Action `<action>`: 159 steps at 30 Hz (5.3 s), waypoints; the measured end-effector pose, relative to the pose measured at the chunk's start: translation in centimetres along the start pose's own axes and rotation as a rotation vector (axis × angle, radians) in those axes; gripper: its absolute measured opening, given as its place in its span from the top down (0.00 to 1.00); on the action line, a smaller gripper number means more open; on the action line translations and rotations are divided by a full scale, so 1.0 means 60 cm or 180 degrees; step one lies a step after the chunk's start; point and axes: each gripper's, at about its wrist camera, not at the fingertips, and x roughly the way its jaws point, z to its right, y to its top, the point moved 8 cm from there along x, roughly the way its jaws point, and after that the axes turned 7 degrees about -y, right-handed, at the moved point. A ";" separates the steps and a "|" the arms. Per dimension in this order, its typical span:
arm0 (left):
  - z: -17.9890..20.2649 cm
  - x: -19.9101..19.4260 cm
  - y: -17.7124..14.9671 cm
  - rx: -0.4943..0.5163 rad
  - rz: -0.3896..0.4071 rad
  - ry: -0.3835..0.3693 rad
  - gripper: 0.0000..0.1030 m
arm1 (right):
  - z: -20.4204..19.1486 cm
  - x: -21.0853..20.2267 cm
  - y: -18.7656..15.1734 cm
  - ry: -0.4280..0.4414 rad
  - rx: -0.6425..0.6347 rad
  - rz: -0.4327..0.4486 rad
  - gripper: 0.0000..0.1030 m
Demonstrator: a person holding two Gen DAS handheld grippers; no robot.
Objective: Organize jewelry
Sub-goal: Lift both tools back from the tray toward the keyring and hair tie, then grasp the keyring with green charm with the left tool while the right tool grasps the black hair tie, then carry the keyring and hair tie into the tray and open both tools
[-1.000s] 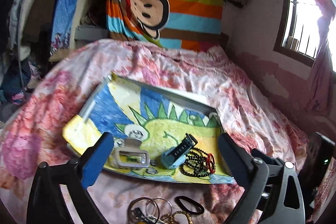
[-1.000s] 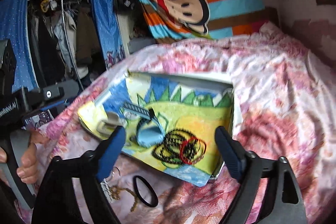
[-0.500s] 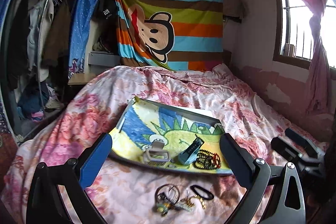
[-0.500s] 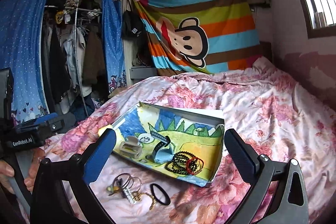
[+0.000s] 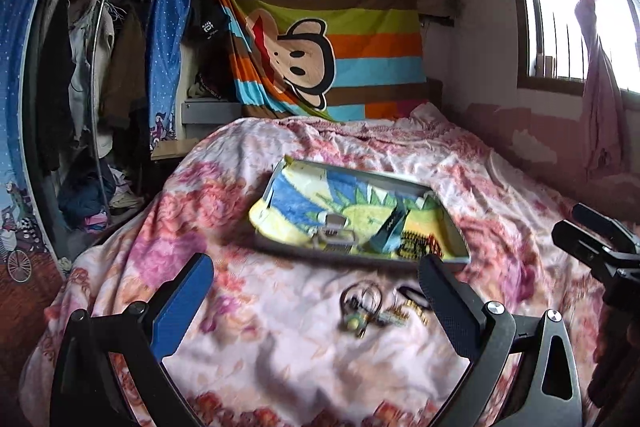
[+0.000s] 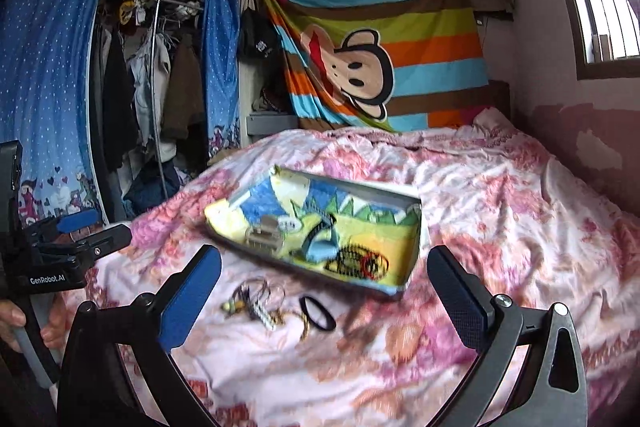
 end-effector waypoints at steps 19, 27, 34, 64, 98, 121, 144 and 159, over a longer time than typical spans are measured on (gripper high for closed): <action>-0.021 0.004 -0.099 0.0101 -0.0403 0.0025 0.00 | -0.010 0.048 -0.096 -0.0059 -0.0194 -0.0562 0.02; -0.026 0.022 -0.106 0.0102 -0.0519 0.0054 0.00 | -0.012 0.066 -0.115 -0.0065 -0.0220 -0.0710 0.02; -0.027 0.050 -0.098 0.0094 -0.0616 -0.0006 0.00 | -0.010 0.081 -0.116 -0.0031 -0.0283 -0.0776 0.02; 0.030 0.221 -0.137 0.0163 -0.1506 -0.1105 0.30 | -0.004 0.263 -0.162 0.0758 -0.0399 -0.1461 0.43; 0.045 0.270 -0.169 0.0396 -0.1693 -0.1037 0.75 | -0.061 0.309 -0.221 0.0816 -0.0749 -0.1707 0.87; 0.001 0.243 -0.033 0.0191 -0.0565 -0.0436 0.76 | -0.039 0.270 -0.069 0.0565 -0.0409 -0.0559 0.92; -0.072 0.365 -0.022 -0.0069 -0.0940 -0.0093 0.76 | 0.004 0.388 -0.126 0.0374 0.0173 -0.0956 0.92; -0.048 0.374 -0.028 0.0106 -0.1002 -0.0192 0.67 | -0.005 0.388 -0.132 0.0417 0.0147 -0.0978 0.84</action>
